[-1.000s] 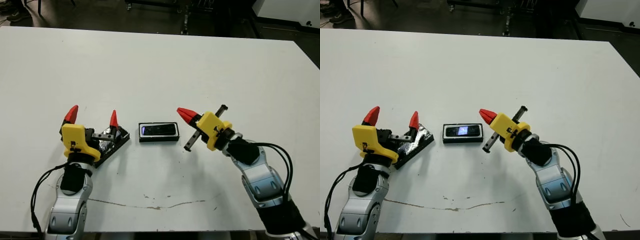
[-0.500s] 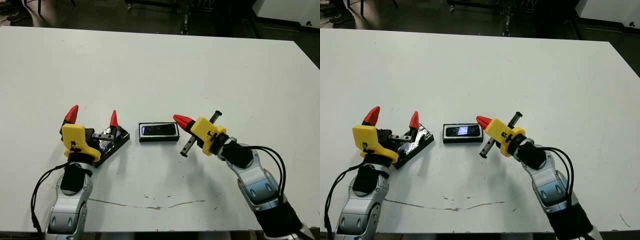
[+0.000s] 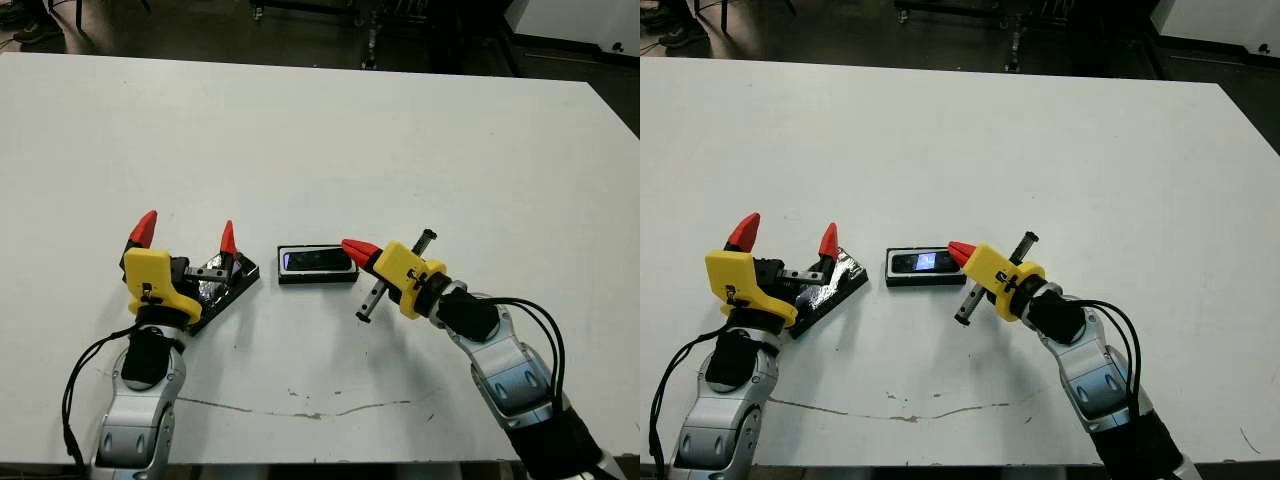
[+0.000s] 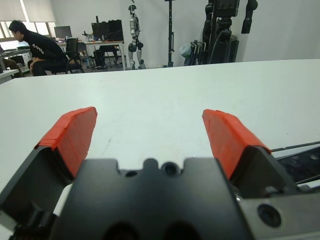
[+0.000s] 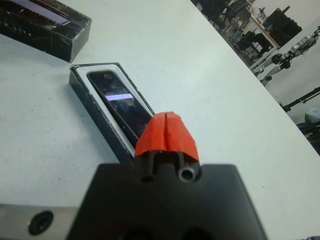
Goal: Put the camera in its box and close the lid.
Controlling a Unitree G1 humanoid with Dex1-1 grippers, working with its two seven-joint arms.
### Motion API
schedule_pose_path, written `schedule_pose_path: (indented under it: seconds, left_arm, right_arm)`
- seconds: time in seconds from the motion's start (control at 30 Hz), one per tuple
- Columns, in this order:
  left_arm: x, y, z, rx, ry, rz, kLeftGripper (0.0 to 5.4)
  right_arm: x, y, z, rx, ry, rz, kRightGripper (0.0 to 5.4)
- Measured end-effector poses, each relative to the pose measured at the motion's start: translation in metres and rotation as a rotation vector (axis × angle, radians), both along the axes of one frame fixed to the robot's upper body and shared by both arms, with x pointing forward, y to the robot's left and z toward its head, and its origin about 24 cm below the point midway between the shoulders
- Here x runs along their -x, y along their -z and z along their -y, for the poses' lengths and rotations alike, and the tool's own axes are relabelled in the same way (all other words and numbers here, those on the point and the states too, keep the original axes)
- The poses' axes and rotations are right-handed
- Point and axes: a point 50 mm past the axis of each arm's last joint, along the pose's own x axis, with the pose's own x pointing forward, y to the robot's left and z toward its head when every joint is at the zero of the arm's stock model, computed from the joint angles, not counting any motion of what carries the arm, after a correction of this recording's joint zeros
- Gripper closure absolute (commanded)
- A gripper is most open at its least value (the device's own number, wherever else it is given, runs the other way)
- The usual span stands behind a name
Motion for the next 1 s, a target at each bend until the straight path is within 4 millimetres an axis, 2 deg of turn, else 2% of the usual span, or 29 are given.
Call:
schedule_pose_path:
  seconds: [0.53, 1.0]
  left_arm:
    - [0.000, 0.000, 0.000, 0.003, 0.000, -0.001, 0.00]
    - [0.000, 0.000, 0.000, 0.003, 0.000, -0.001, 0.00]
  right_arm:
    - [-0.002, 0.014, 0.005, 0.031, 0.026, -0.054, 5.38]
    - [-0.003, 0.015, 0.005, 0.037, 0.026, -0.050, 5.38]
